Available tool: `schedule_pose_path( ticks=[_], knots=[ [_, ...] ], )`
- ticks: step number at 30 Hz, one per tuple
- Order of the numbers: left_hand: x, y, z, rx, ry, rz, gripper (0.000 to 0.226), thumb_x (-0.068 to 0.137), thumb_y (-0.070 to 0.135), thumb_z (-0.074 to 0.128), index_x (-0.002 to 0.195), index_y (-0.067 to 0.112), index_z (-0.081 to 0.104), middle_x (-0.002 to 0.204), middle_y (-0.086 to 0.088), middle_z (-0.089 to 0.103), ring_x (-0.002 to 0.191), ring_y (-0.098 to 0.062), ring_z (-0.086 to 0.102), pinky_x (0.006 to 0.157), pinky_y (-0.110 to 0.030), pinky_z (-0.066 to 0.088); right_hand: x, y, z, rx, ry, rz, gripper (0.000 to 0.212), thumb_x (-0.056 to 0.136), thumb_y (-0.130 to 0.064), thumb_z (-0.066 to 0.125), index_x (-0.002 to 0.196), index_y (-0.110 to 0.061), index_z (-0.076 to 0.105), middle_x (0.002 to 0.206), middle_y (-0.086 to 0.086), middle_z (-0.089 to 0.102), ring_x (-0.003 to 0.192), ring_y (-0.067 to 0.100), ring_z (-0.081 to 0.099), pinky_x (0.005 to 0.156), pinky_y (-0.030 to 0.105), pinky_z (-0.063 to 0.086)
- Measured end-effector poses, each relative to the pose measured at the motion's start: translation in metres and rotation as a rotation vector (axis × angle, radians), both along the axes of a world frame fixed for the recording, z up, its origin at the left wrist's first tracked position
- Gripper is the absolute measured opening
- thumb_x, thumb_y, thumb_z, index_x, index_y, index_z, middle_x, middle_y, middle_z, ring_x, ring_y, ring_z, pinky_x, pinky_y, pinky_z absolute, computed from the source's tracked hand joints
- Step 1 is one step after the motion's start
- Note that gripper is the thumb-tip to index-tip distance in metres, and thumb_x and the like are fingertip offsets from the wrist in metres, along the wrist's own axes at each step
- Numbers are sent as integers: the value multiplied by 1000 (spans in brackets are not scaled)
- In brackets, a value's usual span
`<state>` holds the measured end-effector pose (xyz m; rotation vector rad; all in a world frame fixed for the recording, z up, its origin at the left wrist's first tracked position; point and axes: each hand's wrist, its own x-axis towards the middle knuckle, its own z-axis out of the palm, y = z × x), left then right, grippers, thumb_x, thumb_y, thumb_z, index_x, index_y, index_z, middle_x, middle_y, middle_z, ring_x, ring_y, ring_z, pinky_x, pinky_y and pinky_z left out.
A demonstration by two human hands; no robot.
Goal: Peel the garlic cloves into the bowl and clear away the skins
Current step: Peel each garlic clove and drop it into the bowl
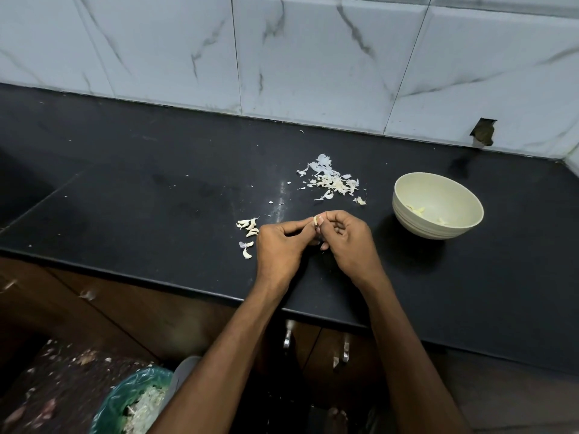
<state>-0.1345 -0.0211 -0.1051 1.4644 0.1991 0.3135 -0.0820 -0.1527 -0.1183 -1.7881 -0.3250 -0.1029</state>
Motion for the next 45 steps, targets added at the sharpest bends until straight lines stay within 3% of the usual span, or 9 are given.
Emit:
schedule_pose_path(
  ticks=[8,15,29,31,34,37,39,41,45],
  knots=[
    [-1,0,1,-72,-2,-37,18,91,13,79,107,6,81,92,-10,80,91,-29,78,95,-50,60,-2,-1,2,39,-2,5,8,101,-14,66,100,-11,73,79,5,75,69,14,69,61,31,56],
    [0,-1,3,-78,-2,19,12,90,7,78,100,7,82,84,-10,80,73,-21,72,84,-46,61,-2,0,2,59,17,32,9,101,-16,68,102,-10,74,81,7,76,70,18,68,60,33,55],
    [6,3,0,-315,-7,-21,14,94,3,72,104,-6,76,85,-20,75,75,-23,69,74,-28,62,-2,0,7,162,44,-151,19,103,-10,58,96,-15,75,80,4,74,70,11,65,64,35,56],
    [6,3,0,-340,-10,-26,17,95,3,71,107,-9,74,86,-22,74,75,-23,69,73,-27,61,-3,1,9,182,43,-185,24,105,-18,58,90,-14,76,77,5,74,68,13,65,65,38,57],
    [6,3,1,-365,-27,-43,20,96,2,70,110,-12,72,87,-23,74,77,-23,70,73,-27,61,-4,-4,10,107,-58,-313,28,94,-39,77,77,-18,70,71,0,73,64,13,65,68,42,60],
    [7,3,1,-368,-34,-49,21,95,2,70,110,-13,72,87,-23,74,77,-23,70,72,-26,60,-3,-5,8,139,-69,-235,10,90,-14,80,94,-20,73,92,-4,78,86,10,75,87,44,63],
    [6,3,1,-366,-32,-50,21,95,2,70,110,-13,72,87,-22,74,76,-22,70,72,-26,60,-3,-5,7,124,-73,-138,34,94,5,68,116,-20,74,120,-1,75,115,10,71,104,41,56],
    [6,4,1,-363,-33,-55,20,96,2,69,110,-13,72,86,-22,74,75,-22,70,72,-26,60,-2,-5,8,61,-155,-101,37,96,5,65,121,-19,76,131,0,71,129,10,63,113,39,50],
    [7,5,0,-329,-37,-79,17,98,2,66,106,-11,73,83,-19,72,74,-21,67,70,-25,58,-4,-5,10,99,-141,3,32,96,-5,71,123,-22,76,122,-2,75,115,15,70,99,38,57]
  ],
)
